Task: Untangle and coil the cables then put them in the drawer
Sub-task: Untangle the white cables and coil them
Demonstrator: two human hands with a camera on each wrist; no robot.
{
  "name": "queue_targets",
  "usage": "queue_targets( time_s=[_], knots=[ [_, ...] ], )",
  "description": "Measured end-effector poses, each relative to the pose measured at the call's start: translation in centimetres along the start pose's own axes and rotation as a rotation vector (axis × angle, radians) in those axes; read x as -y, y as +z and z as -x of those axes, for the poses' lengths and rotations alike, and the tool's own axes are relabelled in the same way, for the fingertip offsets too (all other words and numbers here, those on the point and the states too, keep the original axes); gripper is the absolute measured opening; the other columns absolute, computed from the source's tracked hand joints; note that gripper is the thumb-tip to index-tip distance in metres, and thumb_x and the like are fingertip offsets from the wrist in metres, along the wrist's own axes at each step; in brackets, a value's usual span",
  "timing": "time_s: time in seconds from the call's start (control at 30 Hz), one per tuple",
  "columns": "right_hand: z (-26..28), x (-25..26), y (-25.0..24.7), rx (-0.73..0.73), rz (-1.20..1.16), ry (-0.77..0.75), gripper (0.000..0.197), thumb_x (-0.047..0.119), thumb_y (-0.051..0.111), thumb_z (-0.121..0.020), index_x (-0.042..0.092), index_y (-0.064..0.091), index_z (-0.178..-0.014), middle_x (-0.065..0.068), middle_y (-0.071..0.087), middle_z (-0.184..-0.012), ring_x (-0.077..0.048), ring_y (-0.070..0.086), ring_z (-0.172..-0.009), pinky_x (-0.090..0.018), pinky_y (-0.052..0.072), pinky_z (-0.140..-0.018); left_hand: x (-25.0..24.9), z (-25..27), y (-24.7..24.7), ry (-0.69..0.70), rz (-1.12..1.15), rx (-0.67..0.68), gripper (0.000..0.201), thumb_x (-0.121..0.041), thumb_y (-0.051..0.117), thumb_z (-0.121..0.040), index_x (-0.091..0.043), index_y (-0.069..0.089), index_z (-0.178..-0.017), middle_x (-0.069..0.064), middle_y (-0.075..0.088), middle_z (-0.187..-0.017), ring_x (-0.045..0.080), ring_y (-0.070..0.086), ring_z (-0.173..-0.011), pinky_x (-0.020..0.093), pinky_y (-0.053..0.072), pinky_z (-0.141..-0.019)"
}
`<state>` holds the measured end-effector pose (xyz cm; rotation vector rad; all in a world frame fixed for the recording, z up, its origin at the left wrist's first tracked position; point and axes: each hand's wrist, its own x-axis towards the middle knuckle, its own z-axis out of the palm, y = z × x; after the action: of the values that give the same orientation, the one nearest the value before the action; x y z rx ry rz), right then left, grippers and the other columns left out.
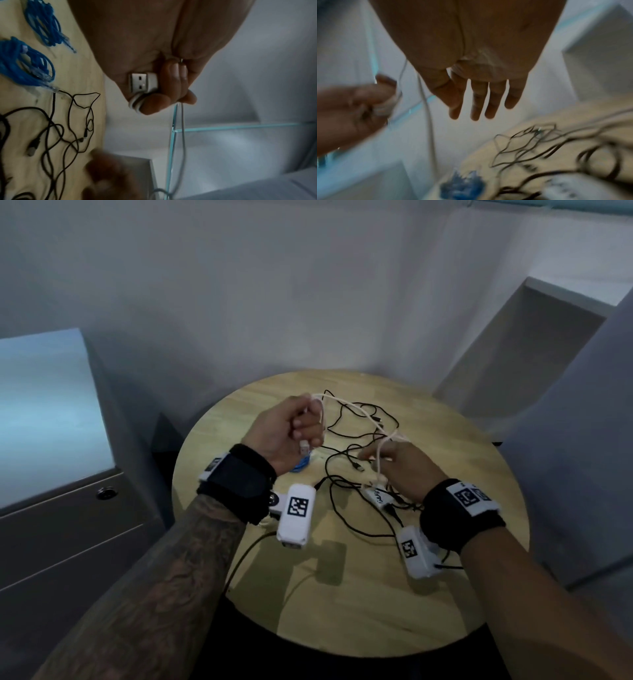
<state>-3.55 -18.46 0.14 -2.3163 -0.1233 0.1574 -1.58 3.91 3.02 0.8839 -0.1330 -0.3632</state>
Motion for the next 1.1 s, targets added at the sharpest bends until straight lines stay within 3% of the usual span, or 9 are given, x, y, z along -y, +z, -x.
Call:
queue_targets(
  time_s=[0.13,0.23,0.3,0.37,0.47,0.6,0.77,0.9,1.1],
  knots=[
    [0.2,2.4,0.3,0.032,-0.902,0.057,0.037,0.009,0.034,-0.097,0.002,0.067,-0.112,-0.020,0.074,-0.102,-0.030,0.071,-0.102,-0.034,0.050,-0.092,1.1,0.0,0.8,-0.011,-0.148,-0.011,0.033,-0.023,0.036,-0.103,-0.011,0.053,-0.078,-0.008,0.027,-0.050,0.008,0.027,-0.043,0.023,0.035,-0.050],
    [0.4,3.1,-0.7,0.021,-1.132,0.186,0.039,0.016,0.029,-0.099,0.000,0.062,-0.113,-0.013,0.070,-0.073,-0.024,0.068,-0.060,-0.033,0.057,-0.063,1.0,0.0,0.8,-0.005,-0.200,-0.050,0.033,-0.022,0.036,-0.103,-0.011,0.053,-0.078,-0.009,0.027,-0.049,0.008,0.026,-0.044,0.023,0.035,-0.050],
    [0.5,3.0,-1.8,0.076,-1.184,0.232,0.035,0.018,0.033,-0.097,0.004,0.061,-0.113,-0.002,0.057,-0.062,-0.008,0.043,-0.037,-0.019,0.040,-0.041,0.9,0.0,0.5,0.005,-0.191,-0.081,0.032,-0.022,0.036,-0.103,-0.011,0.054,-0.078,-0.009,0.027,-0.050,0.008,0.026,-0.044,0.023,0.035,-0.050],
    [0.4,2.6,-2.7,0.127,-1.212,0.233,0.026,0.026,0.043,-0.096,0.009,0.060,-0.104,0.005,0.039,-0.057,-0.004,0.023,-0.035,-0.014,0.018,-0.036,0.7,-0.1,0.0,0.010,-0.102,-0.116,0.031,-0.022,0.038,-0.102,-0.012,0.053,-0.077,-0.008,0.027,-0.050,0.008,0.026,-0.043,0.022,0.035,-0.049],
    [0.0,1.6,-3.1,0.008,-1.046,0.154,0.024,0.041,0.062,-0.090,0.018,0.055,-0.088,0.008,0.027,-0.055,-0.005,0.016,-0.040,-0.017,0.008,-0.040,-0.2,-0.5,-1.0,-0.006,0.219,-0.152,0.030,-0.019,0.039,-0.099,-0.013,0.050,-0.072,-0.009,0.027,-0.047,0.007,0.026,-0.040,0.021,0.035,-0.047],
    [-0.5,-0.5,-2.2,-0.215,-0.486,0.118,0.026,0.034,0.064,-0.094,0.018,0.058,-0.075,0.008,0.040,-0.055,-0.010,0.029,-0.047,-0.022,0.026,-0.042,-1.7,-0.6,-2.3,0.063,0.500,-0.186,0.031,-0.015,0.034,-0.097,-0.009,0.053,-0.073,-0.006,0.031,-0.051,0.010,0.031,-0.041,0.024,0.040,-0.055],
    [-0.1,0.1,-1.0,-0.122,0.001,0.068,0.044,0.043,0.051,-0.099,0.011,0.064,-0.072,-0.003,0.056,-0.067,-0.018,0.045,-0.059,-0.030,0.038,-0.061,-2.5,-1.4,-3.3,0.206,0.580,-0.270,0.024,-0.001,0.036,-0.093,-0.004,0.057,-0.085,-0.002,0.046,-0.062,0.011,0.048,-0.053,0.027,0.048,-0.070],
    [1.2,1.7,-0.9,-0.013,0.140,0.015,0.050,0.049,0.049,-0.099,0.014,0.067,-0.069,-0.003,0.056,-0.064,-0.017,0.047,-0.057,-0.028,0.038,-0.060,-2.9,-2.0,-4.5,0.345,0.450,-0.358,0.026,-0.005,0.042,-0.099,-0.003,0.061,-0.081,0.005,0.068,-0.066,0.015,0.069,-0.064,0.033,0.051,-0.084],
    [3.8,5.5,-1.8,0.101,-0.168,-0.209,0.039,0.042,0.067,-0.090,0.011,0.071,-0.067,0.004,0.045,-0.052,-0.008,0.035,-0.050,-0.020,0.032,-0.050,0.4,-2.5,-2.7,0.502,-0.400,-0.414,0.019,-0.003,0.048,-0.099,-0.002,0.066,-0.092,0.016,0.072,-0.083,0.033,0.072,-0.084,0.037,0.057,-0.085]
  ],
)
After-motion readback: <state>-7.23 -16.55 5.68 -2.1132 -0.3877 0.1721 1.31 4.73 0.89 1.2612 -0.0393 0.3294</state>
